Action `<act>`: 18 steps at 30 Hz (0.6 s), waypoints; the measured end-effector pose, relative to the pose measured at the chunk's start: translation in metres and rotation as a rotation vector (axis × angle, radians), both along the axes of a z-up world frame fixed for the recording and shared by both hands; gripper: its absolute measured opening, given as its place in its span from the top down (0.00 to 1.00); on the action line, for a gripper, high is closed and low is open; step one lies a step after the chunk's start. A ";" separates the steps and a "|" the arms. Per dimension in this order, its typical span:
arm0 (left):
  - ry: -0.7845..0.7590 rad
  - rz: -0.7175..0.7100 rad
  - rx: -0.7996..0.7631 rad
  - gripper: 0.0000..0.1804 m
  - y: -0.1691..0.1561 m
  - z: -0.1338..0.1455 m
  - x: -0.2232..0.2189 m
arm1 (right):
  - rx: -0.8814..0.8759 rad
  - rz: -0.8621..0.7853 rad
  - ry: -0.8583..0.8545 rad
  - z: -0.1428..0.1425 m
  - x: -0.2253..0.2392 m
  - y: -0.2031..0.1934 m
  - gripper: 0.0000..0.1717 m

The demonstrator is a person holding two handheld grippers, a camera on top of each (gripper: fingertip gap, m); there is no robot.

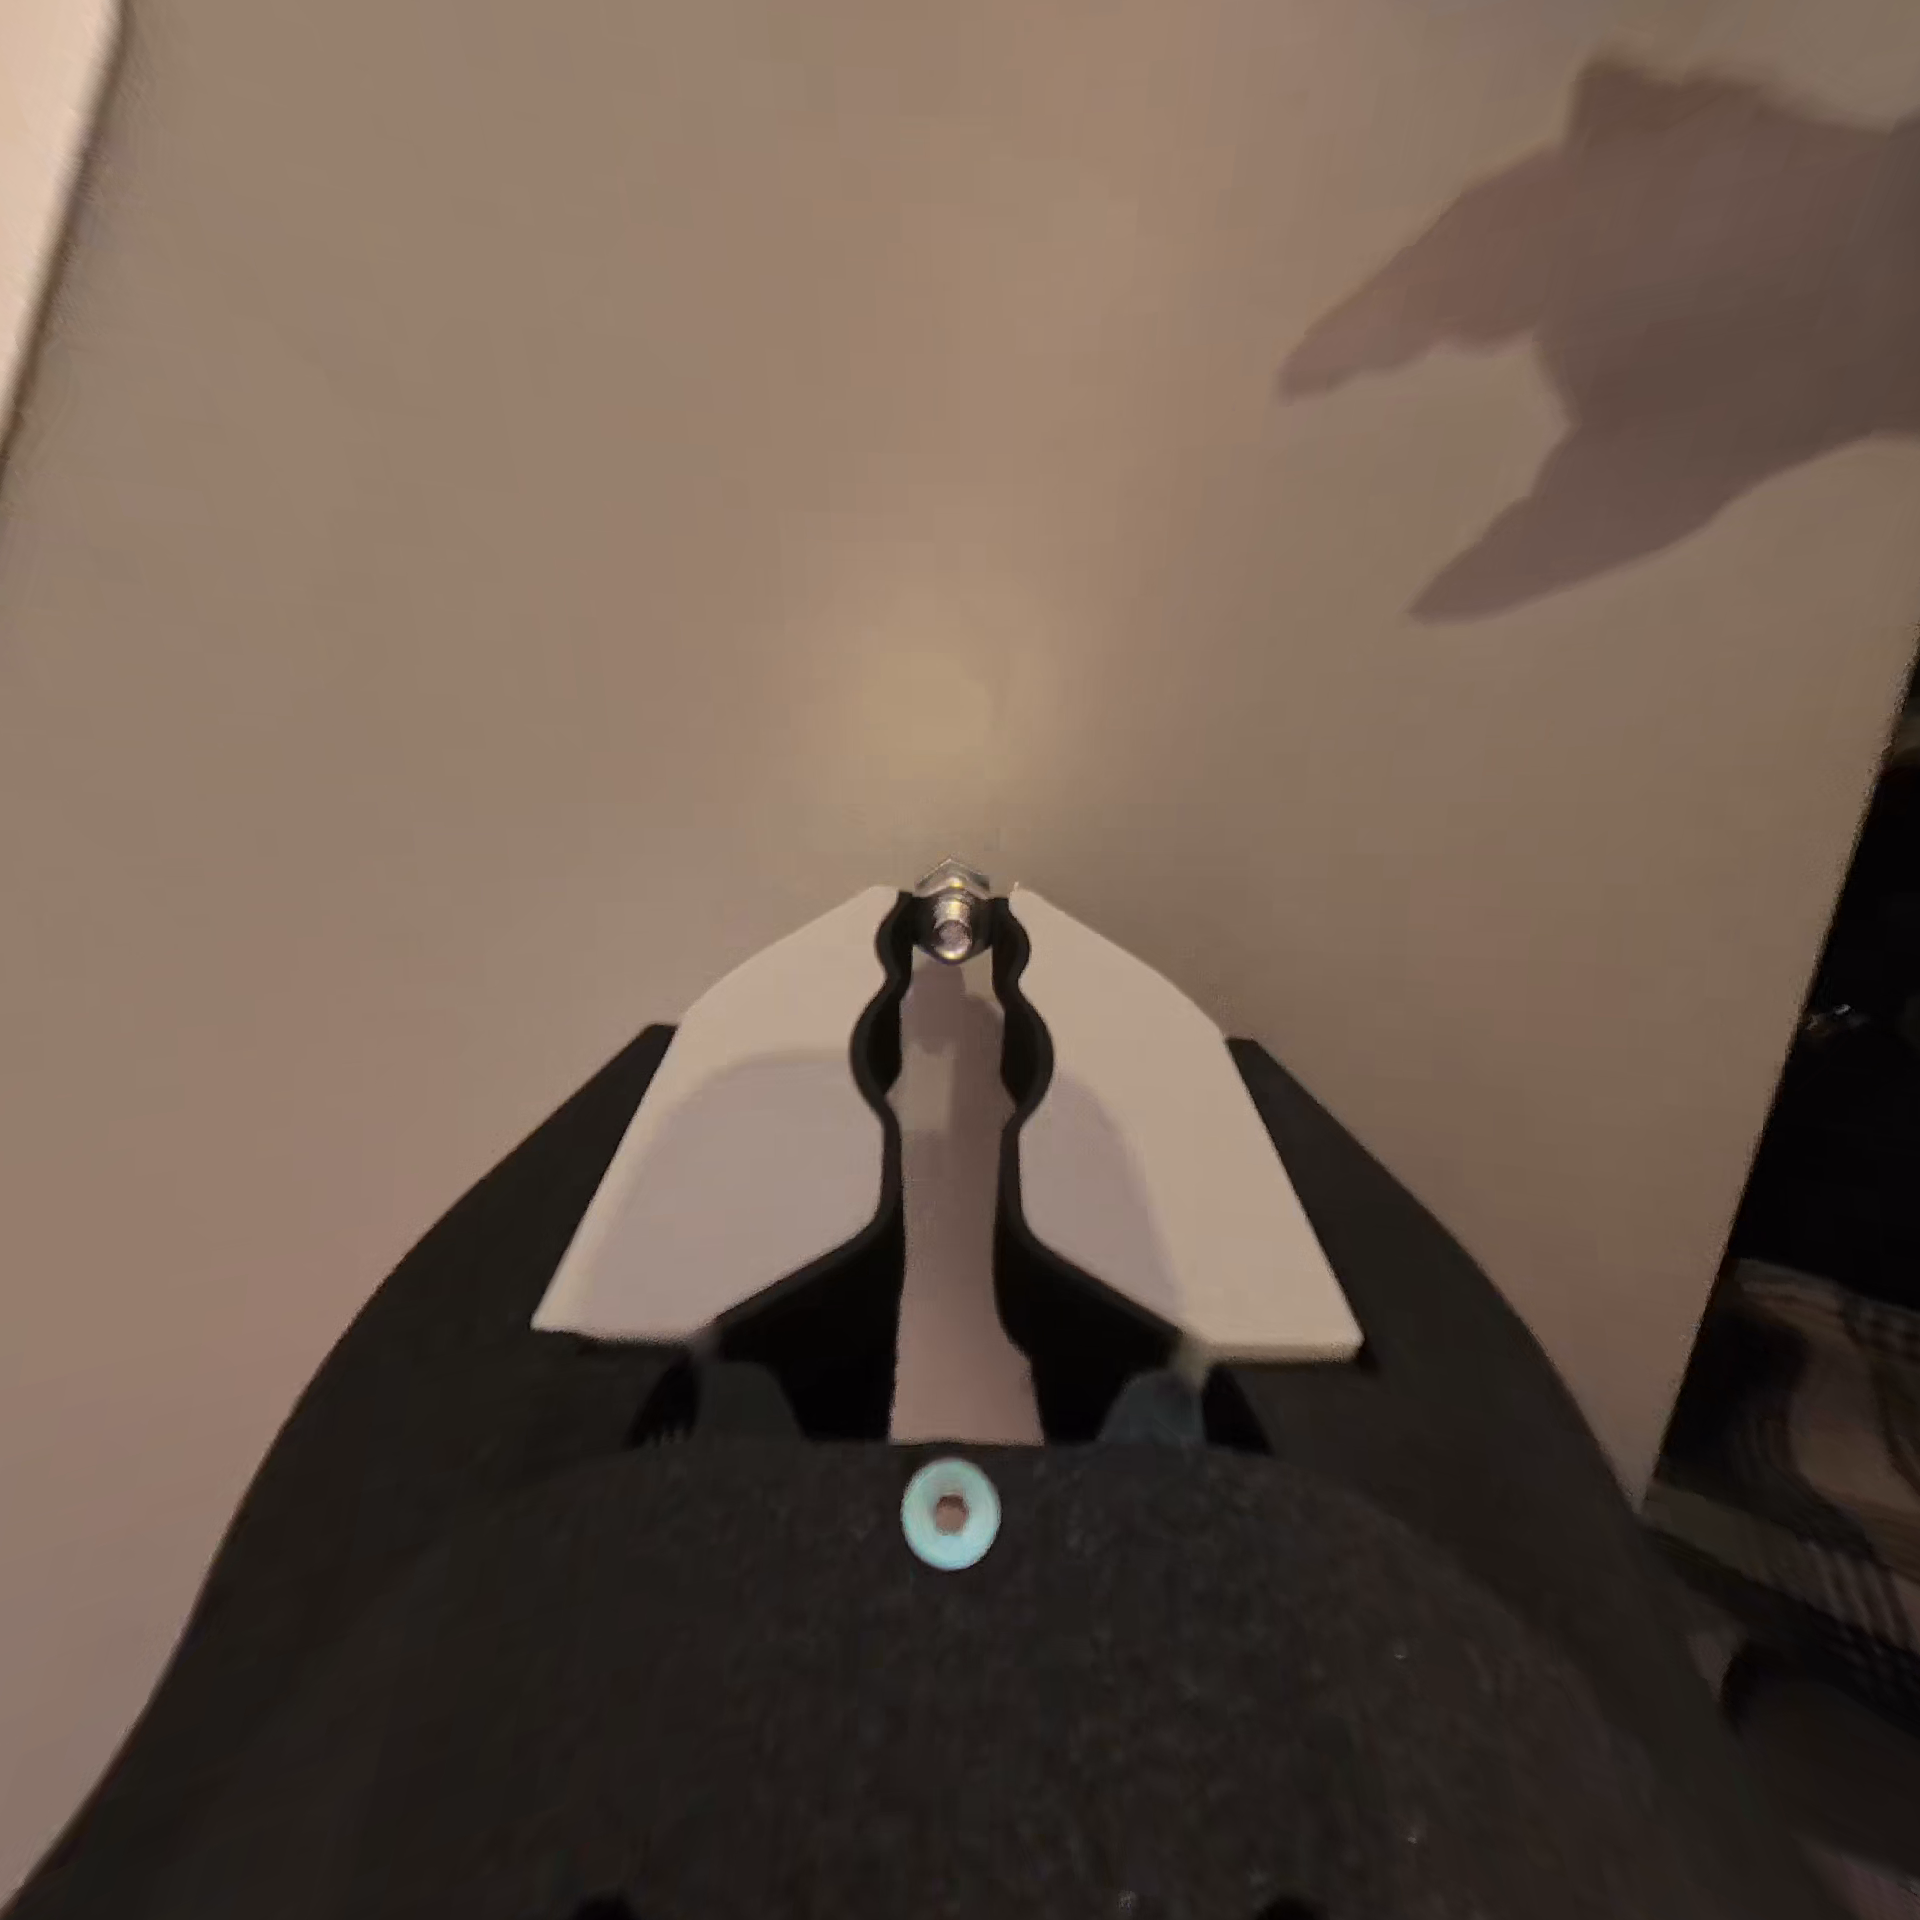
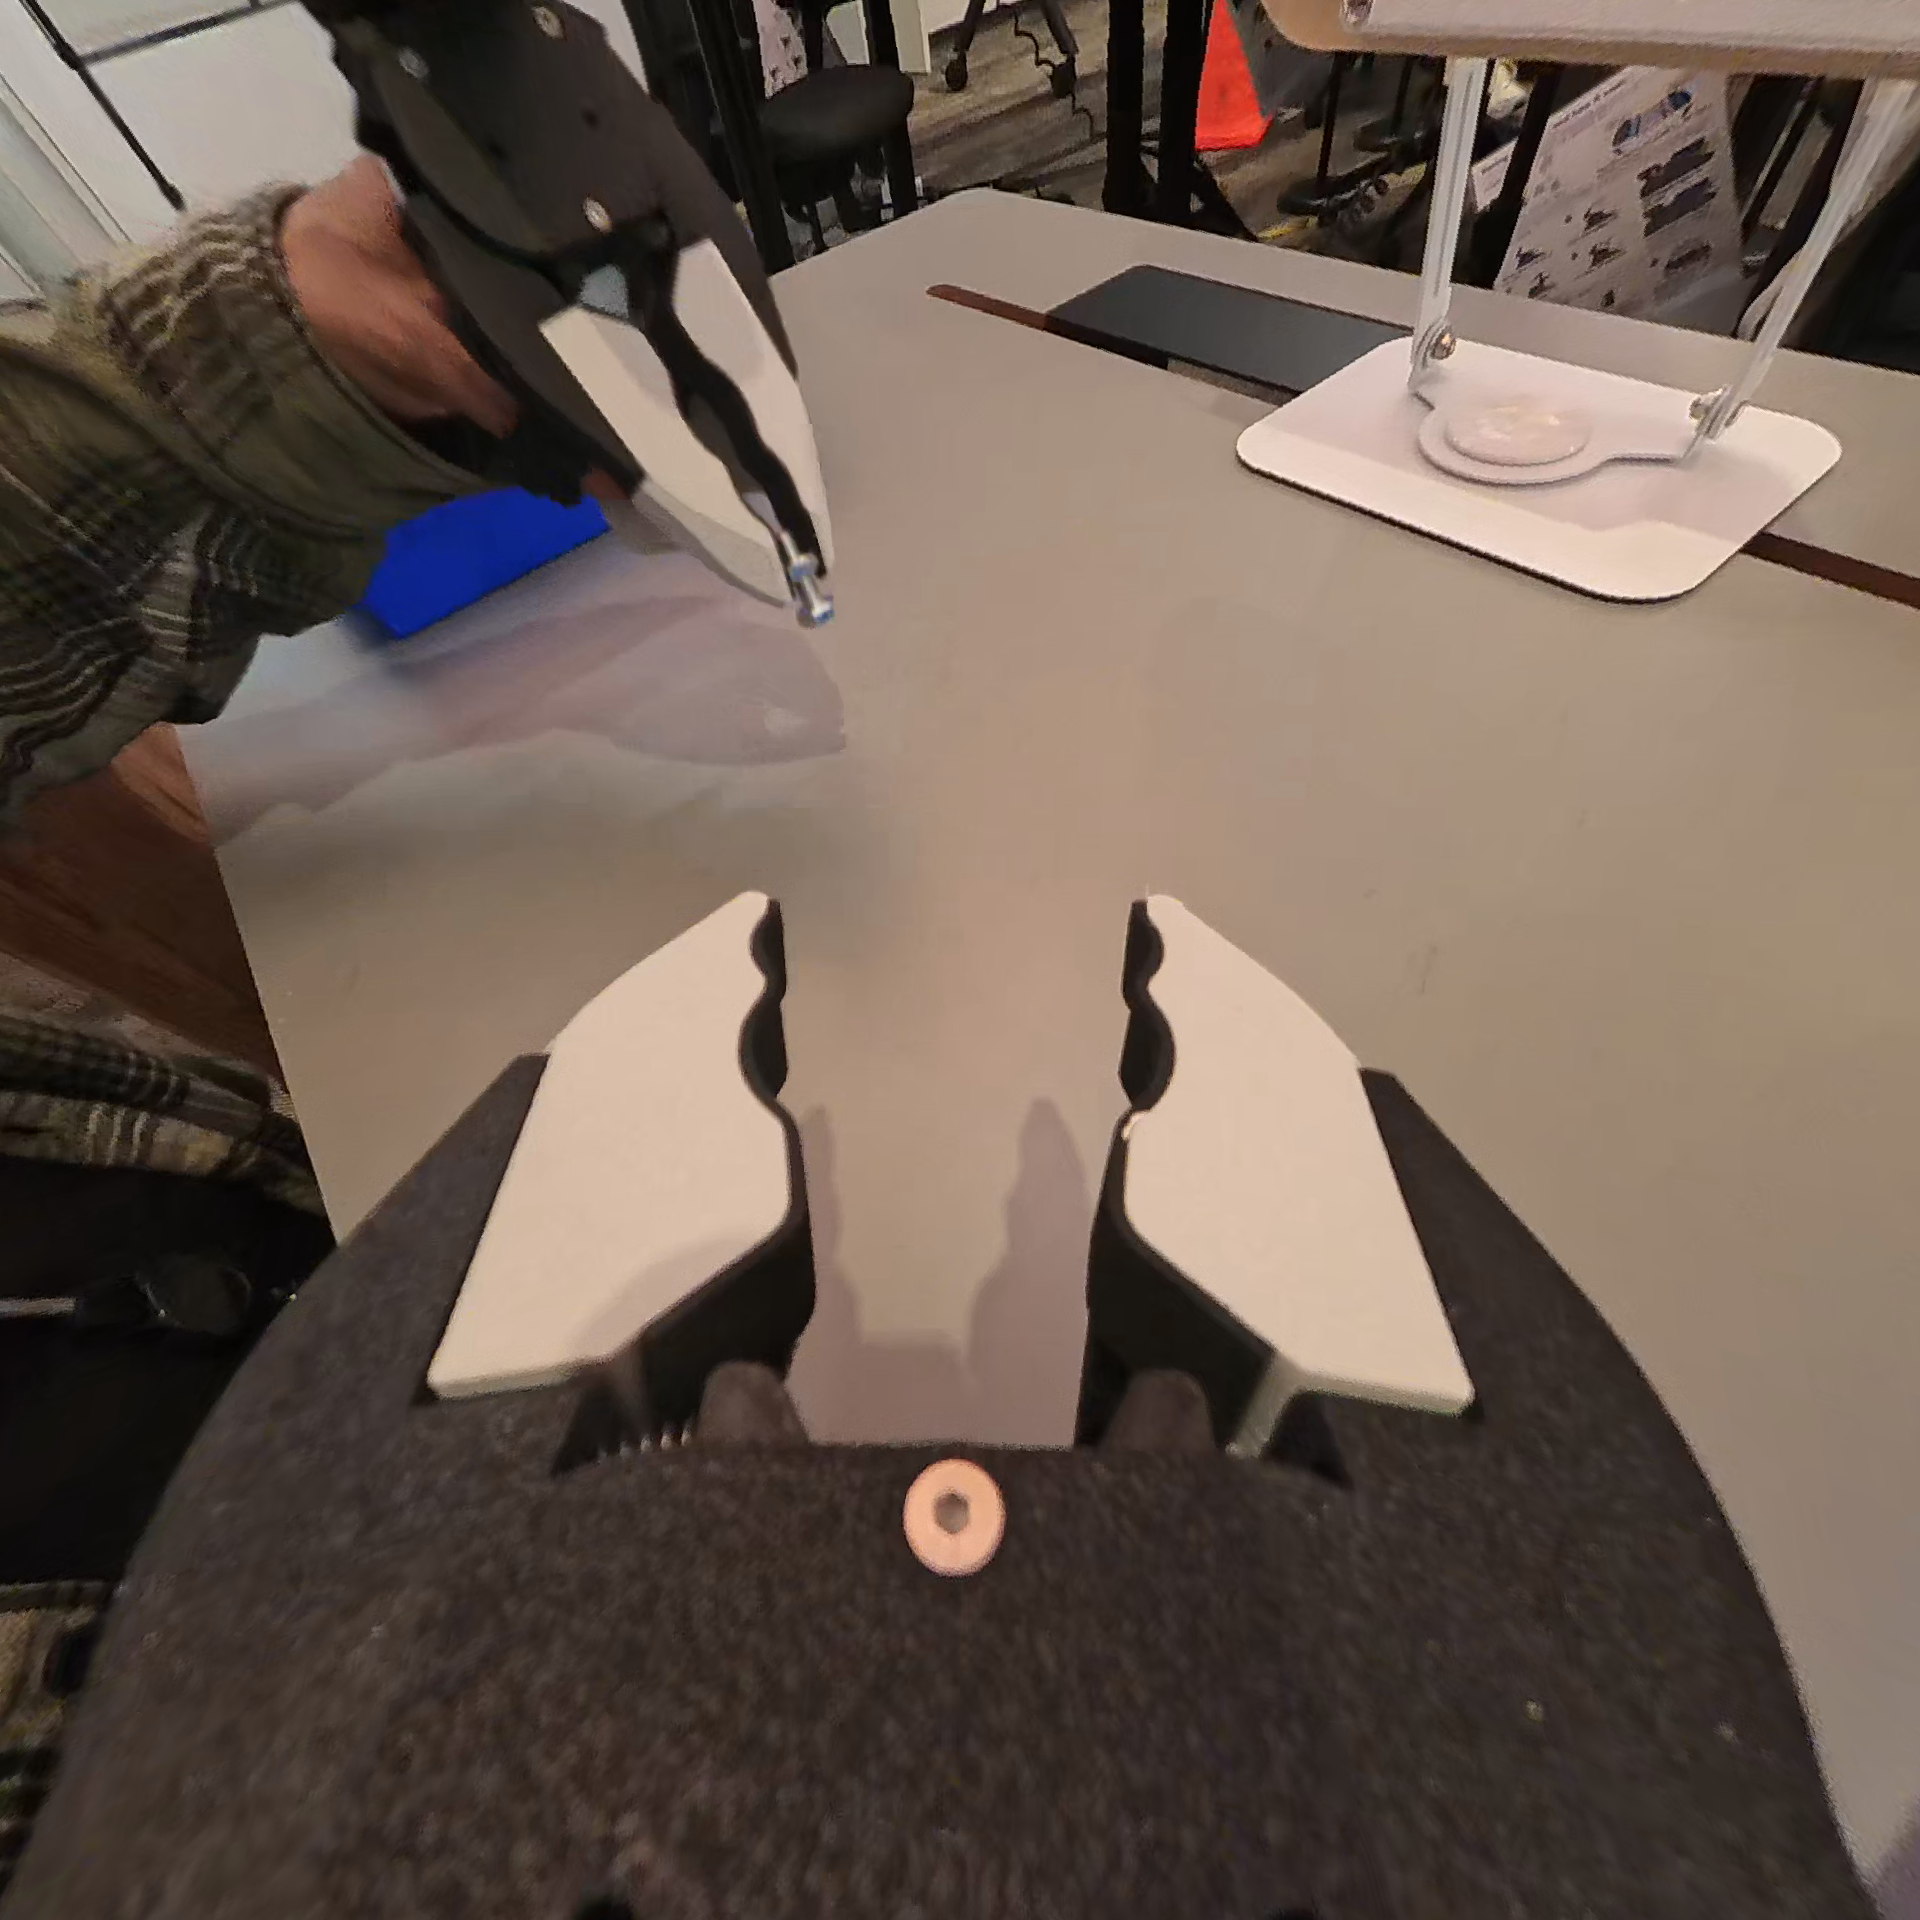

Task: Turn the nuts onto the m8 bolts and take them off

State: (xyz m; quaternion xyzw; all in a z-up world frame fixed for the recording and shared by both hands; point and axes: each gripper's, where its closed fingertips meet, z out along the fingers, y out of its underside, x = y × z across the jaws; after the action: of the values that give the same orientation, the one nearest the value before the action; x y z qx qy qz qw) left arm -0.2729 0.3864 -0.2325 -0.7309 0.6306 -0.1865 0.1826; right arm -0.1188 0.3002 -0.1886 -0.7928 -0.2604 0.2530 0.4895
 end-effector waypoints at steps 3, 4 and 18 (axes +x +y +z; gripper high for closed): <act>0.119 -0.021 0.006 0.92 0.003 -0.026 0.002 | -0.013 0.001 -0.012 -0.005 0.000 -0.001 0.64; 0.156 -0.029 0.010 0.92 0.005 -0.034 0.003 | -0.020 0.001 -0.020 -0.007 0.000 -0.002 0.64; 0.167 -0.088 -0.061 0.92 -0.001 -0.064 0.015 | -0.055 0.013 -0.058 -0.019 0.003 -0.006 0.61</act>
State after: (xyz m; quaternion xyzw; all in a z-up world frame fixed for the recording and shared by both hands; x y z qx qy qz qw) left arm -0.2578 0.3849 -0.2966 -0.7208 0.6691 -0.1520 0.0985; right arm -0.1160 0.2947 -0.2077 -0.8113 -0.2727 0.2400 0.4580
